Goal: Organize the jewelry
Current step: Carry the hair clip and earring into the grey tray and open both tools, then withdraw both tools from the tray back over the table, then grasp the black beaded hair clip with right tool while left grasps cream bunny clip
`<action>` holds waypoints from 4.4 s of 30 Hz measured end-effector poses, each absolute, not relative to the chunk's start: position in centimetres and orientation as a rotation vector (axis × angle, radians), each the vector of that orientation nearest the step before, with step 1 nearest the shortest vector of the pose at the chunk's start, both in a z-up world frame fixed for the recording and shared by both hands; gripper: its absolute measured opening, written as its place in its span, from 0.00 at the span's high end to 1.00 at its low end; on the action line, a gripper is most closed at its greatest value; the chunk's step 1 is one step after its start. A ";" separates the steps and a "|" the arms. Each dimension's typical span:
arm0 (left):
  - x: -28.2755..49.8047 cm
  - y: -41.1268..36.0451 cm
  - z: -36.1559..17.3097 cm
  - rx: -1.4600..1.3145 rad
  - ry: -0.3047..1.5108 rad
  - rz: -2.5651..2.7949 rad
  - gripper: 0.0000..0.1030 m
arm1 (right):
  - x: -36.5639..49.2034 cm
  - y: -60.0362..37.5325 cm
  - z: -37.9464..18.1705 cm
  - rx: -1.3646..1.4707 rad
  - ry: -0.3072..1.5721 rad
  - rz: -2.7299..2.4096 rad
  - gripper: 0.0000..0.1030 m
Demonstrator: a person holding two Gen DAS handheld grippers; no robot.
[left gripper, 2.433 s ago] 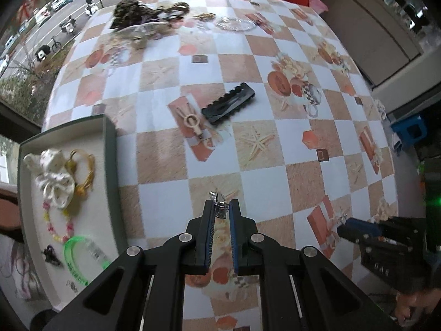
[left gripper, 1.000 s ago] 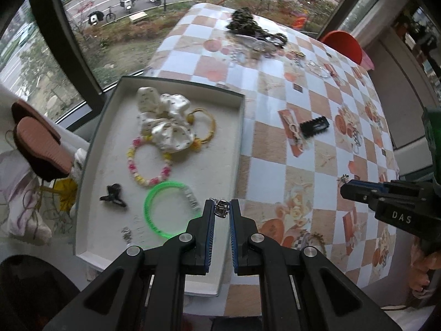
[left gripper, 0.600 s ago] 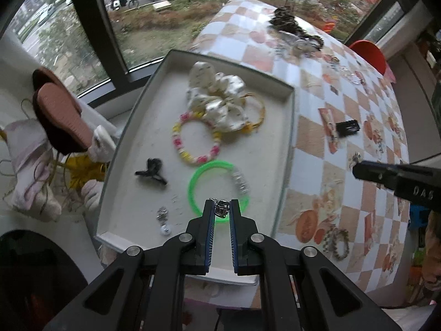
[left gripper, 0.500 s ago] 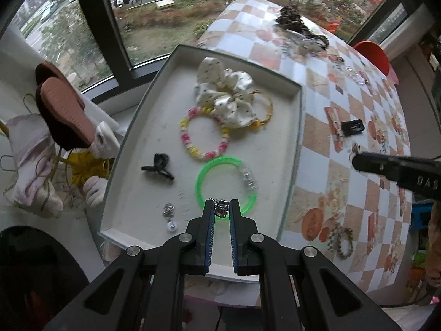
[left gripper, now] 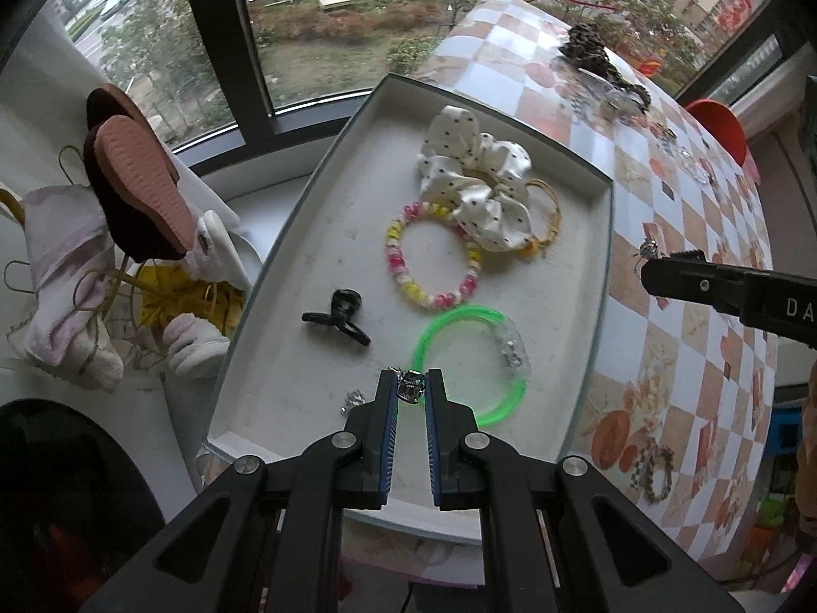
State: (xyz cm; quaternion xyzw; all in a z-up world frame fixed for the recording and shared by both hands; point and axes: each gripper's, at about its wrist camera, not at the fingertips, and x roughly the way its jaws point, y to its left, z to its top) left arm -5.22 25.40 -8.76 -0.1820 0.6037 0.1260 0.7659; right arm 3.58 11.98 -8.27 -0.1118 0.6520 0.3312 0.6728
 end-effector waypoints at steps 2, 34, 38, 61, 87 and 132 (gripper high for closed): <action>-4.9 25.6 -9.1 -0.394 1.313 0.277 0.86 | 3.7 12.5 -8.6 -0.258 1.472 0.749 0.85; -0.5 26.3 -13.7 -0.327 1.360 0.297 0.86 | 4.6 16.2 -16.7 -0.328 1.597 0.659 0.84; -0.2 26.1 -13.7 -0.321 1.368 0.299 0.86 | 4.7 16.3 -16.8 -0.331 1.601 0.667 0.83; 0.4 24.5 -11.3 -0.230 1.373 0.317 0.85 | 5.8 7.0 -10.2 -0.114 1.525 0.562 0.34; 2.7 16.9 -7.8 -0.084 1.347 0.274 0.00 | 8.1 -10.1 -11.1 0.105 1.547 0.286 0.27; 10.1 8.2 -9.4 -0.119 1.314 0.090 0.00 | 12.4 -7.2 -15.5 0.074 1.478 0.142 0.93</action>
